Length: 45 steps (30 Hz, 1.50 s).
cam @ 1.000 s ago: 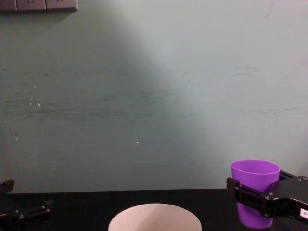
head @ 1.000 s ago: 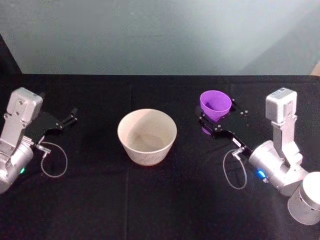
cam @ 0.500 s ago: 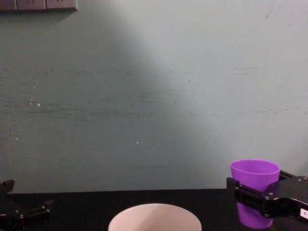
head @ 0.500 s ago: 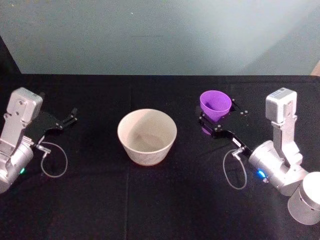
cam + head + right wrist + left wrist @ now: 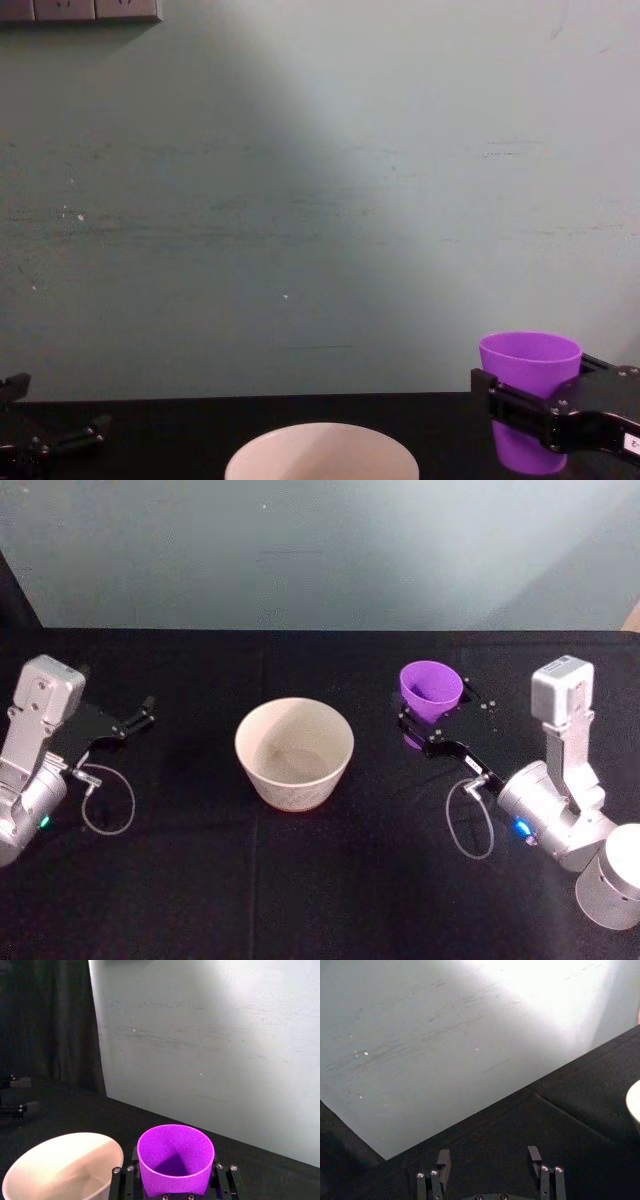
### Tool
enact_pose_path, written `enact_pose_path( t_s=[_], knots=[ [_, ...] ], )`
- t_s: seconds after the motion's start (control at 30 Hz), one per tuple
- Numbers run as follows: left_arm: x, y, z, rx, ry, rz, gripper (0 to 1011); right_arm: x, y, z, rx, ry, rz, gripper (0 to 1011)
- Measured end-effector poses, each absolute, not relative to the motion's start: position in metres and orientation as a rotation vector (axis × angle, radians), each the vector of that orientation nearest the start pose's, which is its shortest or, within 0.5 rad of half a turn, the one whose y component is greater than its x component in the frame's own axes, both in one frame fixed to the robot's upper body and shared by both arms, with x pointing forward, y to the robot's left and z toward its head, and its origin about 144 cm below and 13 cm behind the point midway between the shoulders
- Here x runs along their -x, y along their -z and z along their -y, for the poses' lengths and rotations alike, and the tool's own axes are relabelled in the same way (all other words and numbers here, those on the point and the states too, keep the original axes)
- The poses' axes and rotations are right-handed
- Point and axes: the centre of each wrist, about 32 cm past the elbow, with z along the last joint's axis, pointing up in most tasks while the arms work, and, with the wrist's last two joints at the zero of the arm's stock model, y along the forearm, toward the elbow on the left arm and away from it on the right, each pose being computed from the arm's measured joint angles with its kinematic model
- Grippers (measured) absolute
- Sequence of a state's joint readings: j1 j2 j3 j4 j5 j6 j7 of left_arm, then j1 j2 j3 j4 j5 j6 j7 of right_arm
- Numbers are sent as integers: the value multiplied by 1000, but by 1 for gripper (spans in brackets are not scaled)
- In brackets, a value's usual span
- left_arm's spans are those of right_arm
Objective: Pick up the cup and pour the mung beans from the cup into the bowl.
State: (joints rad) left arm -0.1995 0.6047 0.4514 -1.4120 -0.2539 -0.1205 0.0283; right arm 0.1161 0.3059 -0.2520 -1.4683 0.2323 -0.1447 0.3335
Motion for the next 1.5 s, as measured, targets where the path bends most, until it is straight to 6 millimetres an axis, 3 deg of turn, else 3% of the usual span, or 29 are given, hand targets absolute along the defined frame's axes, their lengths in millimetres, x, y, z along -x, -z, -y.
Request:
enact_pose_path(
  t_s=[1.5],
  knots=[
    [-489,-1140,-310,-304,-1248,285,1000,-484,-1141,250,14,1019,130,734]
  ],
)
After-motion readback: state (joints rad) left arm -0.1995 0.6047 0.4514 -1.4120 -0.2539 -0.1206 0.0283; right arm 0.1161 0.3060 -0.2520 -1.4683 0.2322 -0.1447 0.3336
